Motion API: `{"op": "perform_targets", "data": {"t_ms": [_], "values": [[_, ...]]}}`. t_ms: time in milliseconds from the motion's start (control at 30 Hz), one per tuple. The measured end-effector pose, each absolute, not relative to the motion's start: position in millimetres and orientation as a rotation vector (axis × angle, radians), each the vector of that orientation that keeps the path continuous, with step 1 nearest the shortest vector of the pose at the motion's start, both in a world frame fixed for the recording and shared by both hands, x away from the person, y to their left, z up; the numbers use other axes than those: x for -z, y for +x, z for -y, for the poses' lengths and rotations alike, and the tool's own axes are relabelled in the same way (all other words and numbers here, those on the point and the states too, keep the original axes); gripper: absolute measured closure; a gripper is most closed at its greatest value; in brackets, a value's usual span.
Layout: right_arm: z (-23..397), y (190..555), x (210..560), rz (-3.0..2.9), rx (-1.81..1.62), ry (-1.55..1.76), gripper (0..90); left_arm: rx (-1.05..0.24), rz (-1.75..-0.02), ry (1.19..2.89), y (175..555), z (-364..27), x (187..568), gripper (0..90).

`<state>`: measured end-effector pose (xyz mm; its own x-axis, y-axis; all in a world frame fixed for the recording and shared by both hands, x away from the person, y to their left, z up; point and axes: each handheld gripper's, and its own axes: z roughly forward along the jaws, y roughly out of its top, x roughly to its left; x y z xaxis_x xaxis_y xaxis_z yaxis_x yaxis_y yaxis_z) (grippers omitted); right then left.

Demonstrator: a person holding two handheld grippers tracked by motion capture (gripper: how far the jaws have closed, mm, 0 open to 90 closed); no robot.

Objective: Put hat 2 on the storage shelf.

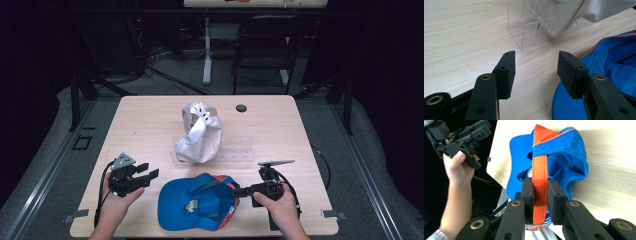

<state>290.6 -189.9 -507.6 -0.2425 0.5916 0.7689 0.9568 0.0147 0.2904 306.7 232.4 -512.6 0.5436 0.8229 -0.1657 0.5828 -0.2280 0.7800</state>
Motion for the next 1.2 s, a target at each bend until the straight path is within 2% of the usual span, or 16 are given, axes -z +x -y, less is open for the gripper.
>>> {"op": "perform_targets", "data": {"t_ms": [633, 1200], "values": [[220.1, 292.3, 482.8, 1.739, 1.152, -1.562, 77.4, -0.359, -1.149, 1.921, 307.0, -233.0, 513.2, 49.3], [213.2, 310.5, 451.0, 1.48, 1.179, -1.442, 77.5, -0.355, -1.152, 1.918, 307.2, -235.1, 512.5, 49.3]]}}
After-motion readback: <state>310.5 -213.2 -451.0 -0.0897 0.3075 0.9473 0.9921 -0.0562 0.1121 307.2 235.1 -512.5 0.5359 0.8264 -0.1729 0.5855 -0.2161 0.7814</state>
